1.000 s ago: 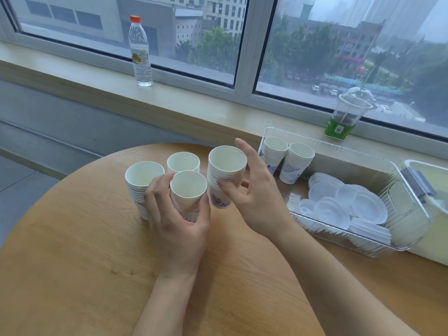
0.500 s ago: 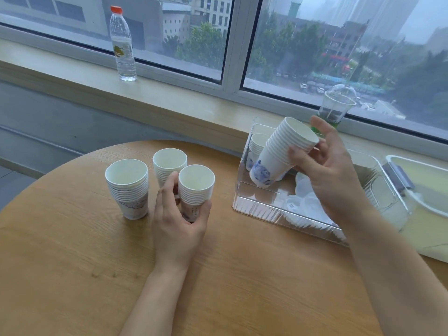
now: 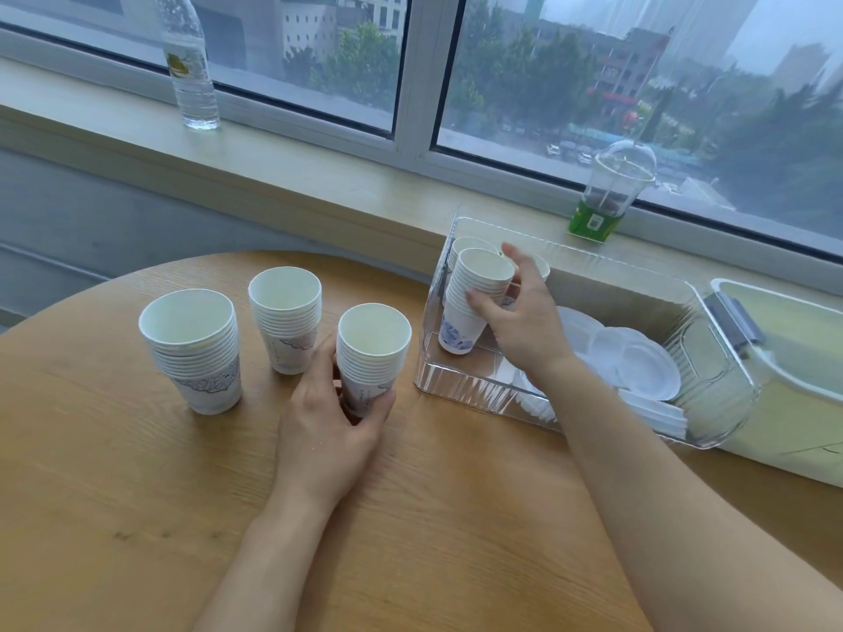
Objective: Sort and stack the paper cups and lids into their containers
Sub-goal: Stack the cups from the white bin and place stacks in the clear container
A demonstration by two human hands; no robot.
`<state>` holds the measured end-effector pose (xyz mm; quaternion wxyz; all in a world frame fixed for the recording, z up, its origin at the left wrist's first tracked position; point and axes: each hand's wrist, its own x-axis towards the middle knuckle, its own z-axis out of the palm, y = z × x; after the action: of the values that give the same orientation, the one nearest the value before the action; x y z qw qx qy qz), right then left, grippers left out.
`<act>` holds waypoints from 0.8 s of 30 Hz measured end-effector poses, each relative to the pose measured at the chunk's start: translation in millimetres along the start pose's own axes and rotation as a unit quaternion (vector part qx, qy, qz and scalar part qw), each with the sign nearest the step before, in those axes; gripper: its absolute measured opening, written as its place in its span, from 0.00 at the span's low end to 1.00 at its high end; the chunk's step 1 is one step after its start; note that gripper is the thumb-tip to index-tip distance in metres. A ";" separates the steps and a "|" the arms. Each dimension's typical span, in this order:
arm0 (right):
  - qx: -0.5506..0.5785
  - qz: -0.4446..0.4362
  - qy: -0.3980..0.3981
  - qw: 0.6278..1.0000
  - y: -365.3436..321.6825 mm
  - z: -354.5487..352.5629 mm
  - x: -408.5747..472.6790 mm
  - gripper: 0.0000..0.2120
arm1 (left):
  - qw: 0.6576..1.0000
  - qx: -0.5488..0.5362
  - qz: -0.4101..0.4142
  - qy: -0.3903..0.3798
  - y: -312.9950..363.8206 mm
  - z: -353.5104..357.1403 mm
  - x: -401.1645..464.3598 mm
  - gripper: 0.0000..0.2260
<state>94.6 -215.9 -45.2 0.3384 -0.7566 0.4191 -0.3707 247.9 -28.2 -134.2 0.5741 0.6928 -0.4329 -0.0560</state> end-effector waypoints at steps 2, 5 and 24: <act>-0.013 -0.004 0.001 1.000 0.9 4.3 2.9 0.35 | 1.000 0.002 -0.001 0.007 0.3 0.4 -1.0 0.33; -0.034 -0.006 0.013 0.999 2.4 8.7 7.2 0.35 | 1.000 0.007 0.005 0.024 3.8 0.3 -2.5 0.34; 0.018 -0.041 0.026 0.999 -33.4 -14.3 -56.0 0.32 | 0.999 0.011 0.046 0.023 29.5 4.6 -11.7 0.32</act>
<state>74.4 -155.1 -26.1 0.3257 -0.7571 0.3897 -0.4110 222.3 -22.9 -115.8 0.5786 0.6792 -0.4515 -0.0086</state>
